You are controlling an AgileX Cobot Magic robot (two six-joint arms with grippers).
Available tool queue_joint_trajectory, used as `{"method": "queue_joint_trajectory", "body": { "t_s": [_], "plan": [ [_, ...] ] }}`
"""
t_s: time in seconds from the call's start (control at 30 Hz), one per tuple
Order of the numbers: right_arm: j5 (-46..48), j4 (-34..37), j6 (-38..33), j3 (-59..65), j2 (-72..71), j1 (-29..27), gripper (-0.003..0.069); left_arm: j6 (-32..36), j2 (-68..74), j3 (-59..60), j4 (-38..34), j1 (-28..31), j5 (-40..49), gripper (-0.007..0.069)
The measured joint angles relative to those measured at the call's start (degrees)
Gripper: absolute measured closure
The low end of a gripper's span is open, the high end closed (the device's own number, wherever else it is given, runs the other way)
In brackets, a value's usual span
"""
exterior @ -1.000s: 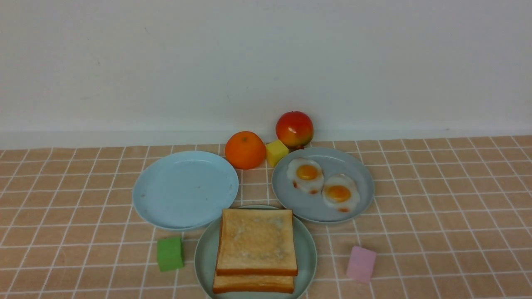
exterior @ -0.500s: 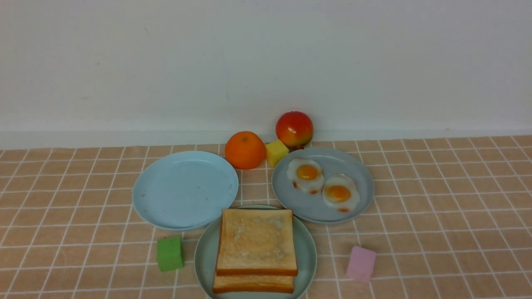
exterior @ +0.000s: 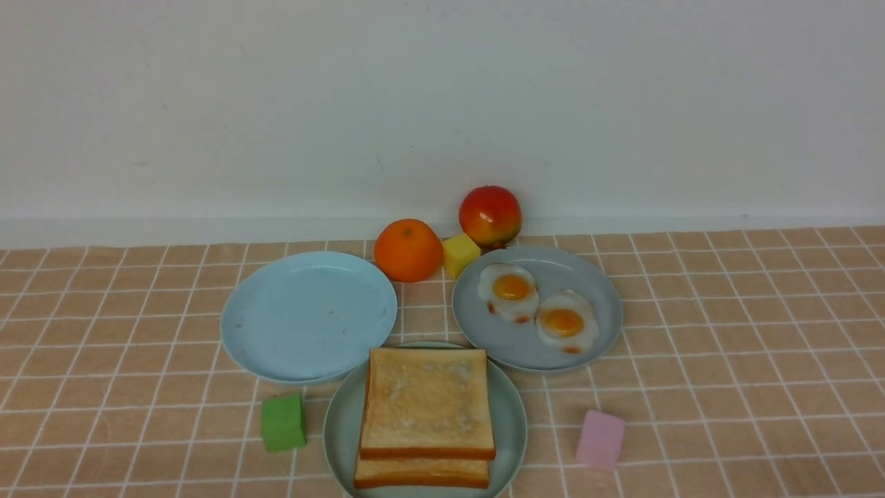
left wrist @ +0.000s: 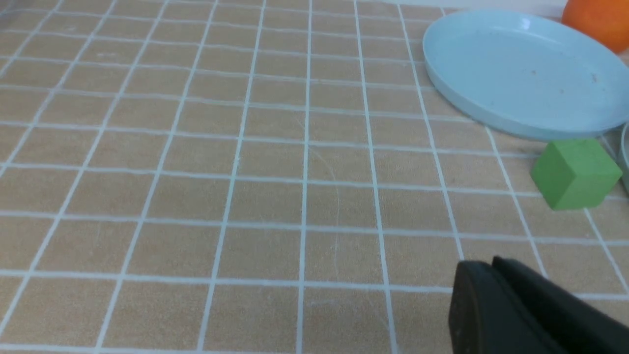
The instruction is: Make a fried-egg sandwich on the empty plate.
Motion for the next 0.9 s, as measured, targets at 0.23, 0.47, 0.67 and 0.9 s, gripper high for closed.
{"method": "queue_joint_trajectory", "body": {
  "t_s": [0.23,0.47,0.67,0.9],
  "plan": [
    [-0.42,-0.07,0.00,0.12,0.02,-0.55,0.0433,0.00,0.00,0.00,0.00,0.00,0.00,0.0585],
    [-0.42,-0.07,0.07,0.12,0.02,-0.57,0.0430,0.00,0.00,0.00,0.00,0.00,0.00,0.0578],
    [-0.42,-0.07,0.07,0.12,0.02,-0.57,0.0427,0.00,0.00,0.00,0.00,0.00,0.00,0.0573],
    [-0.42,-0.11,0.02,0.12,0.02,-0.57,0.0424,0.00,0.00,0.00,0.00,0.00,0.00,0.0567]
  ]
}}
